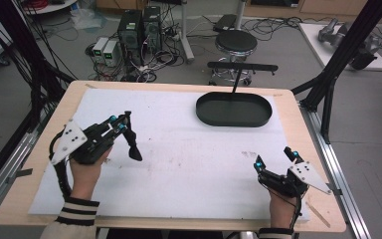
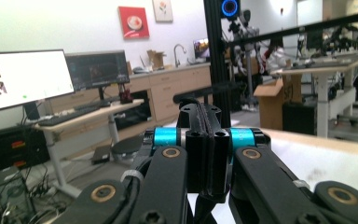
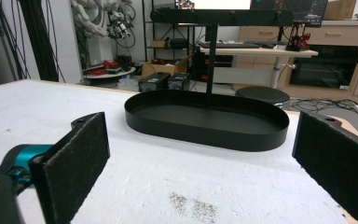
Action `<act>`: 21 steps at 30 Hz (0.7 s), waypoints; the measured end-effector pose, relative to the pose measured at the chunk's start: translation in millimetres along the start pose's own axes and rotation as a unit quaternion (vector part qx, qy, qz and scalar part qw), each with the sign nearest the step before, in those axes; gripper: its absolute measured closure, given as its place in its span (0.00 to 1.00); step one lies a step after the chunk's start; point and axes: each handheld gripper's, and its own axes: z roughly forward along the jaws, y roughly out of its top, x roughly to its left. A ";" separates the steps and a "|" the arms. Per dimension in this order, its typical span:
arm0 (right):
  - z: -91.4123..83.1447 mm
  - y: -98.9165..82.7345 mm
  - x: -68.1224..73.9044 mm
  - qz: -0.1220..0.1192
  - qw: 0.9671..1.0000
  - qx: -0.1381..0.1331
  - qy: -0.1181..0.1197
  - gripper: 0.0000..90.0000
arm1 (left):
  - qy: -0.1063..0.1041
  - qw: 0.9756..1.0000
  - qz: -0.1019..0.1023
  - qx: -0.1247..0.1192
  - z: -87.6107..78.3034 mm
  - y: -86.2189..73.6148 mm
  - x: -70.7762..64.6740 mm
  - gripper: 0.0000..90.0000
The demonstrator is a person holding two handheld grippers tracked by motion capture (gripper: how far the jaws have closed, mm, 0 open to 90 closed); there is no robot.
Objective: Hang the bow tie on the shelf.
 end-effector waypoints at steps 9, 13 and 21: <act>1.8 -2.4 1.3 0.006 1.000 0.000 0.006 0.03 | 0.016 1.000 0.020 -0.015 54.4 10.1 -14.0 0.99; 4.7 -4.1 5.6 0.007 1.000 0.004 0.012 0.03 | 0.013 1.000 0.012 -0.022 76.7 11.7 -17.0 0.99; 4.1 -3.9 3.6 0.015 1.000 -0.004 0.014 0.03 | 0.007 1.000 -0.012 -0.016 118.7 8.2 -18.1 0.99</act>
